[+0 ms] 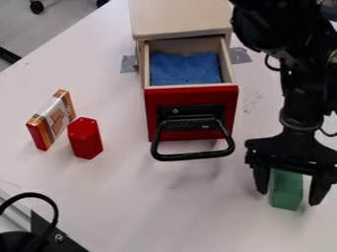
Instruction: Put the green object to the drawer
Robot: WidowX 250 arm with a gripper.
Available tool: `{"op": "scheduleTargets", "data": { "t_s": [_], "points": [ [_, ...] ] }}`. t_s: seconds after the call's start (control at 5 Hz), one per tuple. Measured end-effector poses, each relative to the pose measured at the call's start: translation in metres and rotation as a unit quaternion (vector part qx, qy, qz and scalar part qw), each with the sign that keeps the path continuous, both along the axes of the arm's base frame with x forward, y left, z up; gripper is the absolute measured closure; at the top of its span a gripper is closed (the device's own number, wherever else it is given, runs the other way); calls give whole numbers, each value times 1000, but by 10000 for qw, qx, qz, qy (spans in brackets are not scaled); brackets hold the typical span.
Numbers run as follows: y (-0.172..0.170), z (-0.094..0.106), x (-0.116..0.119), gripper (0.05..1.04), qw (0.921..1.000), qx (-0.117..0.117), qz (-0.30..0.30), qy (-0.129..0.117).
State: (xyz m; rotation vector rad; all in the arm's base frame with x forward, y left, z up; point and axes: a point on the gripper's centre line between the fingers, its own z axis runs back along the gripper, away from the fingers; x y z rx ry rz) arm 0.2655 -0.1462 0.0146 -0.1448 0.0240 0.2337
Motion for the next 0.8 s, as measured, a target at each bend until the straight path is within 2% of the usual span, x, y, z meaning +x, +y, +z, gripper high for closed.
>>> {"op": "scheduleTargets", "data": {
  "t_s": [0.2,0.4,0.6,0.8],
  "points": [
    [6,-5,1,383,9997,92,194,-90],
    [12,-10,0,493,9987,217,442,-107],
    [19,-9,-3,493,9973,320,637,-163],
    [24,-1,-6,494,9964,302,774,-137]
  ]
}}
